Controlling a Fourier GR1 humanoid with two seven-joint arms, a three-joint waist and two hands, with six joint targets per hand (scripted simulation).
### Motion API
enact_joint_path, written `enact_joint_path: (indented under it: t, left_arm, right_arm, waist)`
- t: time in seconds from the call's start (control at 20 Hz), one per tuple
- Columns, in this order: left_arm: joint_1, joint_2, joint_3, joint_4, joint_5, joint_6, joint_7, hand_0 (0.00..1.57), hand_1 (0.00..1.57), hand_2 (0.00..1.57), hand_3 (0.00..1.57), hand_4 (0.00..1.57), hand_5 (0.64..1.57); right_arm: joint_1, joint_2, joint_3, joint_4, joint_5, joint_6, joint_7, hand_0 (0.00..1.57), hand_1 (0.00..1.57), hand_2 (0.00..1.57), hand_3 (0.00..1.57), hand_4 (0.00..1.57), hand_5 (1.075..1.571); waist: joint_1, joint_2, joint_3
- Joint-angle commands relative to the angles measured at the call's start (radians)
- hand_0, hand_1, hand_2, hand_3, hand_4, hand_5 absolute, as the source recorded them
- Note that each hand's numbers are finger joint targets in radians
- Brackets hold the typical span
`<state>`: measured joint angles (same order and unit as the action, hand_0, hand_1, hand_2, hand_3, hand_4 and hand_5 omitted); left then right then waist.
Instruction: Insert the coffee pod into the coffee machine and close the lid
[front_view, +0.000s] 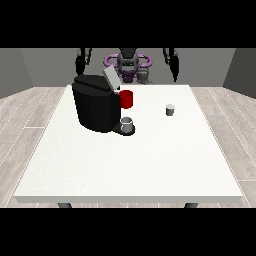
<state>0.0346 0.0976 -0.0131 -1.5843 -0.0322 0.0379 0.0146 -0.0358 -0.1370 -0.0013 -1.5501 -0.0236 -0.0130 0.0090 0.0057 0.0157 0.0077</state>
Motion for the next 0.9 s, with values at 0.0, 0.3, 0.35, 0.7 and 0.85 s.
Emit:
enact_joint_path:
  t: [0.0, 0.3, 0.35, 0.7, 0.85]
  left_arm:
    - [0.023, 0.007, -0.047, -0.012, -0.047, -0.027, 0.004, 0.0, 0.0, 0.0, 0.0, 0.0, 1.571]
    - [-0.116, 0.295, 0.04, 0.062, -0.108, -0.193, -0.126, 0.0, 0.0, 0.0, 0.0, 0.0, 1.571]
    - [-0.127, 0.33, 0.064, 0.102, -0.112, -0.208, -0.133, 0.0, 0.0, 0.0, 0.0, 0.0, 1.571]
    - [-0.324, 0.434, 0.122, 0.293, -0.146, -0.268, -0.131, 0.0, 0.0, 0.0, 0.0, 0.0, 1.571]
    - [-0.343, 0.455, 0.083, 0.333, -0.208, -0.289, -0.105, 0.0, 0.0, 0.0, 0.0, 0.0, 1.571]
  right_arm:
    - [-0.023, 0.013, -0.039, 0.032, -0.034, -0.003, 0.047, 0.0, 0.0, 0.0, 0.0, 0.0, 1.571]
    - [-0.033, 0.032, 0.007, -0.01, 0.108, -0.117, -0.027, 0.0, 0.0, 0.0, 0.0, 0.0, 1.571]
    - [-0.039, 0.041, 0.023, -0.017, 0.133, -0.138, -0.026, 0.0, 0.0, 0.0, 0.0, 0.0, 1.571]
    - [-0.104, 0.082, 0.093, -0.033, 0.206, -0.167, -0.061, 0.0, 0.0, 0.0, 0.0, 0.0, 1.571]
    - [-0.124, 0.093, 0.067, -0.013, 0.185, -0.174, -0.052, 0.0, 0.0, 0.0, 0.0, 0.0, 1.571]
  waist:
    - [0.015, -0.035, -0.0076]
    - [-0.086, 0.038, -0.0088]
    - [-0.094, 0.069, -0.009]
    - [-0.167, 0.178, -0.0081]
    - [-0.167, 0.182, -0.0077]
